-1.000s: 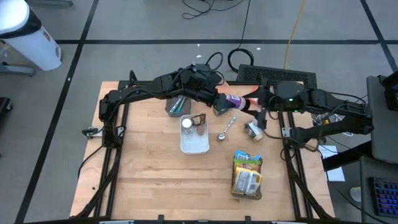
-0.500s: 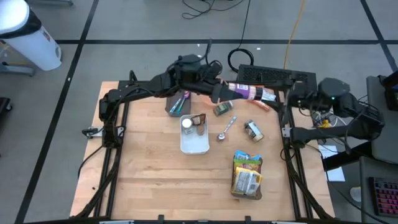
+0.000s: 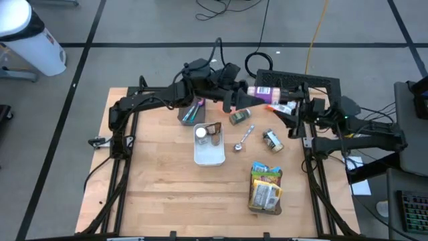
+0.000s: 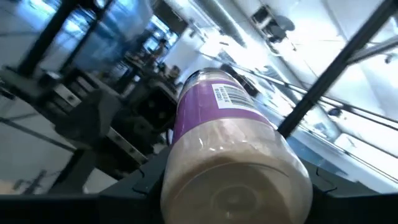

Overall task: Pick & Place Food Item
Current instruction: Put the purple seasoning bottle into the white bin

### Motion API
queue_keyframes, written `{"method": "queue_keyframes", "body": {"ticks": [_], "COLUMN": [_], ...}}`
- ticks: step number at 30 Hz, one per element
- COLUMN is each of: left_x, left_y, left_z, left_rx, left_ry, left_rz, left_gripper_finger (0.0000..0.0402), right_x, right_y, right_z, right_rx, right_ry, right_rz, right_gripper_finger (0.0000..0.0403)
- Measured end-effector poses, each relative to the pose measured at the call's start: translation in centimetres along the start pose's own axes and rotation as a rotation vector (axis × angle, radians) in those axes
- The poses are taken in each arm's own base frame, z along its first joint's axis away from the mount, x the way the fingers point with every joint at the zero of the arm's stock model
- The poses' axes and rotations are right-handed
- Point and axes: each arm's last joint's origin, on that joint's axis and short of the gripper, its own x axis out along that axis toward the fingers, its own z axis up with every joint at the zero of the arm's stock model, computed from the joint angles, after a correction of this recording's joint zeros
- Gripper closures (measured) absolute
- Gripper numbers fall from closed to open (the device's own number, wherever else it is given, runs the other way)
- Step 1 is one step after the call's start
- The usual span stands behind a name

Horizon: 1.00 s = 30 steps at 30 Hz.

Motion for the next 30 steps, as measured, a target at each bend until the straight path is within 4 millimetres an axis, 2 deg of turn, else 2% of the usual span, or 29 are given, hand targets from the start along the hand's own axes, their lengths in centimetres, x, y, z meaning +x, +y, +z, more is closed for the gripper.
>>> {"method": "queue_keyframes", "body": {"ticks": [7,13,18,30], "left_x": [1.1,1.4,1.1,1.1], "left_y": [0.4,1.0,0.9,1.0], "left_z": [-0.7,-1.1,-0.6,-0.8], "left_rx": [0.003,-0.011,-0.012,-0.063], "left_ry": [0.008,0.015,0.004,0.048], "left_rz": [-0.145,-0.150,-0.190,-0.186], "left_gripper_finger": [0.0188,0.0188,0.0188,0.0188], "right_x": [1.7,2.5,3.1,5.1], "right_y": [0.2,0.4,0.5,0.7], "right_z": [-0.1,0.2,0.2,1.4], "right_rx": [-0.034,-0.037,-0.045,-0.044], "right_ry": [-0.128,-0.251,-0.304,-0.369], "right_rz": [0.009,0.066,0.106,0.205], "right_gripper_finger": [0.0161,0.0163,0.0163,0.0165]}}
